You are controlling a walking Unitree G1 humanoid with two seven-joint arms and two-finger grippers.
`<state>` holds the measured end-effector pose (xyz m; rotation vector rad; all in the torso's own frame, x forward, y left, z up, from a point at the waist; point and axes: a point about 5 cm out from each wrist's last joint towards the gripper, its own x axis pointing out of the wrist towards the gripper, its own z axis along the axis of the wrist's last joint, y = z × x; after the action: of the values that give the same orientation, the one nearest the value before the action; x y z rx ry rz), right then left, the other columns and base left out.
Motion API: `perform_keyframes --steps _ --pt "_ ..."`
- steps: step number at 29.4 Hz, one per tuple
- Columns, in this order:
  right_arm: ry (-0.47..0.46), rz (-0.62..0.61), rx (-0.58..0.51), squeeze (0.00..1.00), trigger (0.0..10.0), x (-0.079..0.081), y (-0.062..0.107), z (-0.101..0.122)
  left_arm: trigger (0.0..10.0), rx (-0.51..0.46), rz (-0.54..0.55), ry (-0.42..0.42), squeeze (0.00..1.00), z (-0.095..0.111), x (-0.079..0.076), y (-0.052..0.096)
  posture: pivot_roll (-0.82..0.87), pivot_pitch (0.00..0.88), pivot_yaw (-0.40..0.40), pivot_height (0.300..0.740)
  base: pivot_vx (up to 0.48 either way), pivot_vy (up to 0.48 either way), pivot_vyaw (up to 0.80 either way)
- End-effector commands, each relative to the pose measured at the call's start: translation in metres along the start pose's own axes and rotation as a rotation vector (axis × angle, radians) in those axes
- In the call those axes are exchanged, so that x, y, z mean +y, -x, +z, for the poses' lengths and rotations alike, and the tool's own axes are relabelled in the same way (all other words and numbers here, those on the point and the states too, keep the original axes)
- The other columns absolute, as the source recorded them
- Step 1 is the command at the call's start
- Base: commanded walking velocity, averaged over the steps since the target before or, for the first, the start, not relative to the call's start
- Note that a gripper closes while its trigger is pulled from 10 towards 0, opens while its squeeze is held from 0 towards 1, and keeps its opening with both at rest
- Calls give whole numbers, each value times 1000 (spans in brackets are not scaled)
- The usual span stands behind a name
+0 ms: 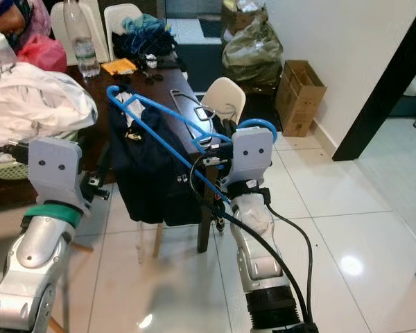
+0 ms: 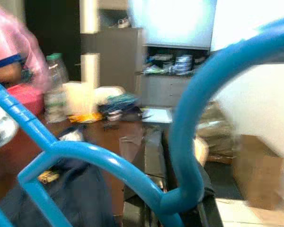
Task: Hang hanger
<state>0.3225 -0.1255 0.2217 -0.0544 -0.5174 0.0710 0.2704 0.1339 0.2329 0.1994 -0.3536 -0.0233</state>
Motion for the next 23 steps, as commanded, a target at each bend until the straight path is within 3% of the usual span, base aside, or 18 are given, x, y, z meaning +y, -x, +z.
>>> perform_keyframes --steps 1,18,23 --pt "-25 37 -1 0 10000 12 0 1 10000 38 24 -16 0 -8 5 4 7 68 41 740 0 0 0" --pt "-25 52 5 0 10000 14 1 -1 10000 49 45 -23 0 -8 7 3 10 72 44 740 0 0 0" --pt "22 111 -11 0 10000 18 1 0 10000 50 39 -34 0 -8 7 2 8 73 44 740 0 0 0"
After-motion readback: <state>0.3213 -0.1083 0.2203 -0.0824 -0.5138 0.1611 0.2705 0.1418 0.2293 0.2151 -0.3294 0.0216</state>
